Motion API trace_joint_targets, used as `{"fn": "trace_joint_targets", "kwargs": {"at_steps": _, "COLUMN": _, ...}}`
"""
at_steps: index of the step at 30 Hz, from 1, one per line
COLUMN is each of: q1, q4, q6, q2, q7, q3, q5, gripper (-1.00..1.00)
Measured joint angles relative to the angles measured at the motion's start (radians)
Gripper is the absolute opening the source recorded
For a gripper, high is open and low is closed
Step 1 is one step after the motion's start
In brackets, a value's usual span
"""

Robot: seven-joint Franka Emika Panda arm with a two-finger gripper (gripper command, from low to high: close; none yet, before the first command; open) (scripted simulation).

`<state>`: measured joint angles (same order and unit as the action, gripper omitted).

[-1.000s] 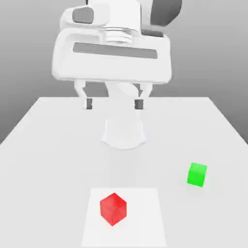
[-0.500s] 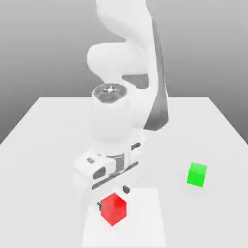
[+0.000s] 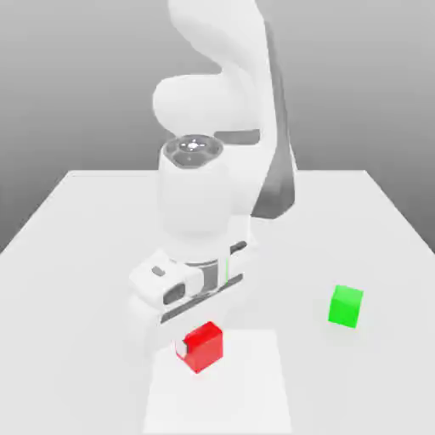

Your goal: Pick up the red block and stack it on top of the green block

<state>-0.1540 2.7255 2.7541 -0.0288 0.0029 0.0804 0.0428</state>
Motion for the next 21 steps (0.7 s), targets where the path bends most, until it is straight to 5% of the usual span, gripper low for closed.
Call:
{"fn": "trace_joint_targets", "kwargs": {"at_steps": 11, "q1": -0.377, "q4": 0.168, "q6": -0.071, "q2": 0.241, "q7": 0.200, "q3": -0.293, "q5": 0.070, "gripper": -1.00}}
{"fn": "trace_joint_targets", "kwargs": {"at_steps": 18, "q1": -0.362, "q4": 0.170, "q6": 0.131, "q2": 0.039, "q7": 0.300, "q3": -0.319, "q5": -0.050, "gripper": -1.00}}
{"fn": "trace_joint_targets", "kwargs": {"at_steps": 19, "q1": -0.357, "q4": 0.170, "q6": 0.160, "q2": 0.008, "q7": 0.318, "q3": -0.318, "q5": -0.076, "gripper": 1.00}}
{"fn": "trace_joint_targets", "kwargs": {"at_steps": 21, "q1": -0.354, "q4": 0.170, "q6": 0.160, "q2": 0.008, "q7": 0.318, "q3": -0.318, "q5": -0.076, "gripper": 1.00}}
